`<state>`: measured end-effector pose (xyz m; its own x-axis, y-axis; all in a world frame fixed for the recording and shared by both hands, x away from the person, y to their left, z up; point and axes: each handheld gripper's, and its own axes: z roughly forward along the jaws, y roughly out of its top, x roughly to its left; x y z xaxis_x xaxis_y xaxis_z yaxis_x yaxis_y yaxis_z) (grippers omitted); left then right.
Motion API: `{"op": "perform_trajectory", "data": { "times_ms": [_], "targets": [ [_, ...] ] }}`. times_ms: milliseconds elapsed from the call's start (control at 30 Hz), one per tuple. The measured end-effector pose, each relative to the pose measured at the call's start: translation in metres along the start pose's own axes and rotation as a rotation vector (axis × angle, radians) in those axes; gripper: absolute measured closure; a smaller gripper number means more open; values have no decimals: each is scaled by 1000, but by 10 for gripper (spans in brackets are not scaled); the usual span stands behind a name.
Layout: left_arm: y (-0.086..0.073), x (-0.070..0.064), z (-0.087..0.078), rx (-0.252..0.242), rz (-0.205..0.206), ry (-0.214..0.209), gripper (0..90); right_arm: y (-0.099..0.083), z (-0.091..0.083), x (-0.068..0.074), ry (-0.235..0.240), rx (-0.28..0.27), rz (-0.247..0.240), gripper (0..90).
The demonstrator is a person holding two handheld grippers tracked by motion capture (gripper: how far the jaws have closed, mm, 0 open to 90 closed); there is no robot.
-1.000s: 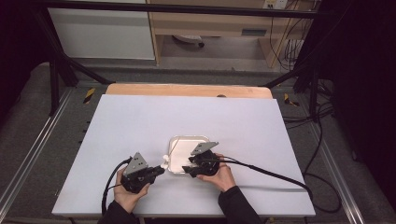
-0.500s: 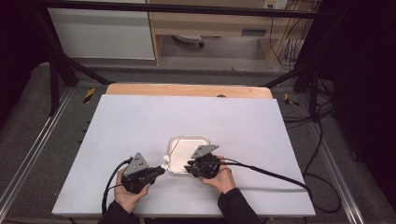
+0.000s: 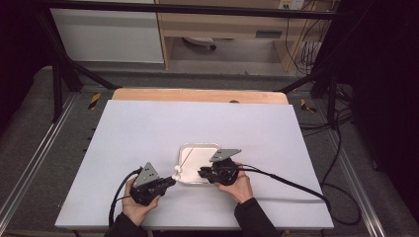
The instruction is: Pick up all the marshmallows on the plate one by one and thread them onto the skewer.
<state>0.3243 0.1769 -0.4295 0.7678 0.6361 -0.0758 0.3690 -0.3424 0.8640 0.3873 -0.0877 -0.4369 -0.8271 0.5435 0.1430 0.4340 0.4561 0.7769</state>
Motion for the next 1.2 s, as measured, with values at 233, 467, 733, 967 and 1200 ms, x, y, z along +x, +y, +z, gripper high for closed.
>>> {"op": "perform_trajectory", "data": {
  "times_ms": [233,467,733,967,1200],
  "targets": [
    [0,-2,1,-2,16,1,887,12,-26,-5,29,-106,35,806],
    [0,-6,3,17,38,-9,887,23,-58,-14,87,-253,95,811],
    [0,-11,4,17,80,-35,887,35,-85,-18,152,-383,127,813],
    [1,-14,6,20,96,-41,888,36,-84,-19,174,-389,133,814],
    [1,-15,5,23,108,-45,888,38,-80,-18,191,-383,136,816]
  ]
}}
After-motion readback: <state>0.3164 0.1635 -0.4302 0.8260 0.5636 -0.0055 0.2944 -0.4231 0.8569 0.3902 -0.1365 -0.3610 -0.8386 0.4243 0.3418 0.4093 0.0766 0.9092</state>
